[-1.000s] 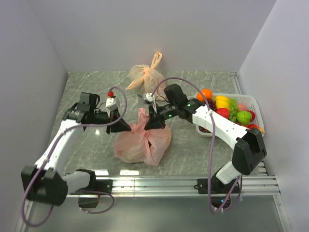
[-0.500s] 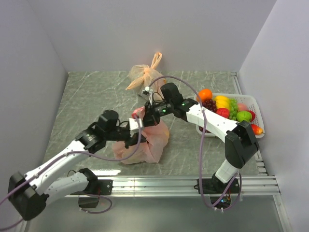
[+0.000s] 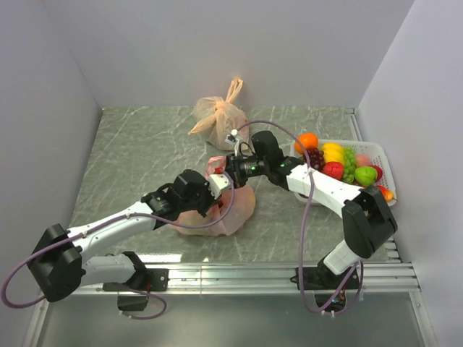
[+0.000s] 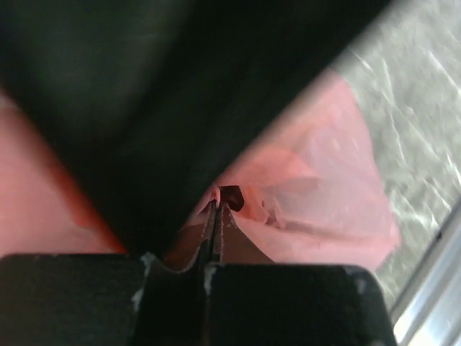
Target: Place the fake fruits into the plastic bag and tie a complex knot
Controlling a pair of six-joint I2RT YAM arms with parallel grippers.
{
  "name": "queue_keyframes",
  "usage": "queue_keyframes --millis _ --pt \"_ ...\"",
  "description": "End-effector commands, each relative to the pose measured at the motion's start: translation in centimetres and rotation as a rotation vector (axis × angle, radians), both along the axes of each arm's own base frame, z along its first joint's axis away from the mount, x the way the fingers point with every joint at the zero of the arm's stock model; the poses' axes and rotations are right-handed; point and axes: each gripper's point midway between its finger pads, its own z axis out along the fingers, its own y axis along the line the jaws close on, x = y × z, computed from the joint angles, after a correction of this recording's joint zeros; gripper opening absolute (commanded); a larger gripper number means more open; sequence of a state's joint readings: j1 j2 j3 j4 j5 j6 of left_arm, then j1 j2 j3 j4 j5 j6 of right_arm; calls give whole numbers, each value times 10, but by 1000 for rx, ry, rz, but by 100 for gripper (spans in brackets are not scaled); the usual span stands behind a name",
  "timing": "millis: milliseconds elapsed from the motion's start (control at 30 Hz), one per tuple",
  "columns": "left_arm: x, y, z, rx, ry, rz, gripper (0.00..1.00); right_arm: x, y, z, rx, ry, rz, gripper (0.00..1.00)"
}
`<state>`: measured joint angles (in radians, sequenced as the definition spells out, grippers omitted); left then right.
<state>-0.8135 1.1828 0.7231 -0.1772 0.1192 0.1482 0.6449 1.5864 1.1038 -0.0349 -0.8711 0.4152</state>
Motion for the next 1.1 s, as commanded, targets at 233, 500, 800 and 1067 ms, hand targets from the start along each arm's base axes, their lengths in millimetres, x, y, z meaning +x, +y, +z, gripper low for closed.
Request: queue_keyframes --millis 233,500,800,1067 --pt "16 9 31 -178 -31 58 0 19 -29 34 12 -117 -37 39" --pt "7 3 31 -221 27 -2 0 26 -55 42 3 -247 -46 50" --pt "13 6 14 -178 110 70 0 60 -38 -3 -31 -91 -80 62" --pt "42 12 8 -243 151 242 0 12 -29 -40 8 141 43 40"
